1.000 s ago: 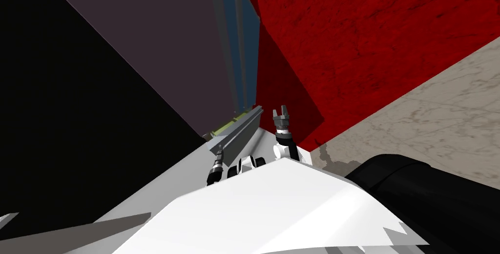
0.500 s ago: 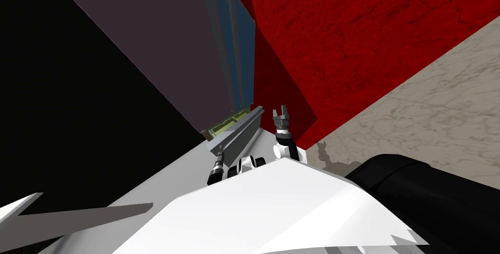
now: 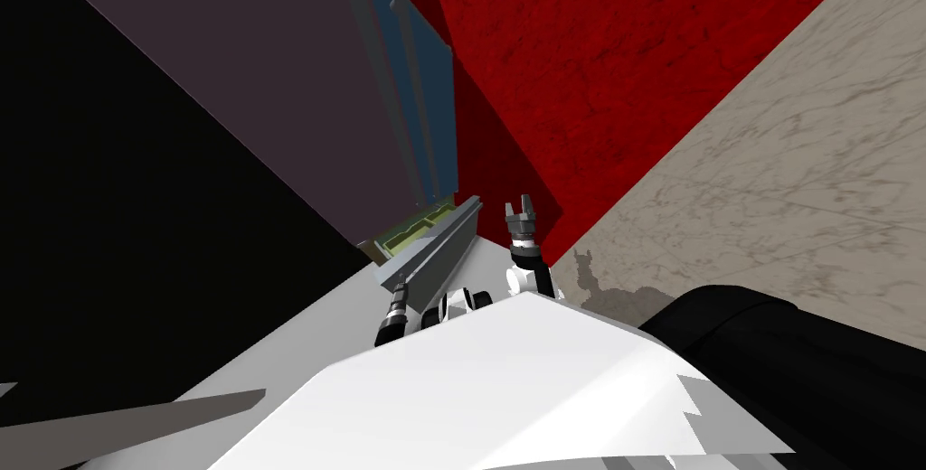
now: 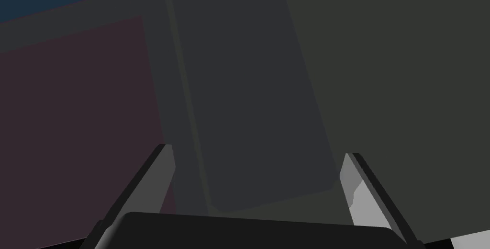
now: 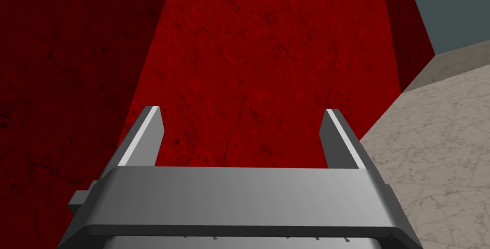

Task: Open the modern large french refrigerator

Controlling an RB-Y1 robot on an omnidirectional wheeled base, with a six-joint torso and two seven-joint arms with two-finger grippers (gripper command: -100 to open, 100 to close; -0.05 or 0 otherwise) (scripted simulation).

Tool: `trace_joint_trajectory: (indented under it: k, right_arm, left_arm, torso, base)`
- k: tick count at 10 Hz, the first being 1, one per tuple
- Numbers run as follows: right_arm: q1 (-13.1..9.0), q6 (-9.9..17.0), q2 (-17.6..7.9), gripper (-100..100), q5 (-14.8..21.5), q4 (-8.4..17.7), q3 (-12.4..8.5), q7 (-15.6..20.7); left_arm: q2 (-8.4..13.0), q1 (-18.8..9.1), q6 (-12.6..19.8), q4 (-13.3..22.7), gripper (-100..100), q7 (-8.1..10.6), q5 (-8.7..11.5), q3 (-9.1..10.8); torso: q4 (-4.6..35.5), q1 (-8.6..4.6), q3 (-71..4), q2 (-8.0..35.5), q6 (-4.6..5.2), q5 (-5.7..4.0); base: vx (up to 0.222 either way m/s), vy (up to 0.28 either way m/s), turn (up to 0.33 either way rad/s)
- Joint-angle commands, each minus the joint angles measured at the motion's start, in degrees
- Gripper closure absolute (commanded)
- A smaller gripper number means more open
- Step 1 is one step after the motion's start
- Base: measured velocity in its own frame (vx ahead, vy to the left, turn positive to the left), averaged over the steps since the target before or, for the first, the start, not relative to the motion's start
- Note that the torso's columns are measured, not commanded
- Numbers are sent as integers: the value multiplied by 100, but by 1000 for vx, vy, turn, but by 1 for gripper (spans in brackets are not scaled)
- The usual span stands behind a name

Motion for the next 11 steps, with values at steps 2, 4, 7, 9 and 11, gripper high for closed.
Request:
trace_joint_trajectory:
  k: [2,4,7,9,11]
  right_arm:
    - [2,0,-1,0,0,0,-1,0]
    - [2,0,-1,0,0,0,-1,0]
    - [1,0,-1,0,0,0,-1,0]
    - [1,0,-1,0,0,0,-1,0]
    - [1,0,-1,0,0,0,-1,0]
  left_arm:
    - [8,114,345,-443,-100,51,-29,-41]
    - [18,219,616,-812,-100,96,-48,-73]
    - [33,377,1022,-1332,-100,164,-76,-120]
    - [37,430,1157,-1550,-100,186,-86,-136]
    - [42,482,1292,-1735,-100,209,-95,-152]
  torso:
    - [5,12,-12,-13,-2,-3]
    - [9,-21,9,22,-3,-9]
    - [28,-36,23,52,-4,-21]
    - [49,-44,25,66,-9,-39]
    - [70,-55,29,92,-17,-54]
  base:
    - [11,23,-10]
    - [2,16,-21]
    - [-21,1,-26]
    - [-18,-3,-17]
    - [-9,2,-9]
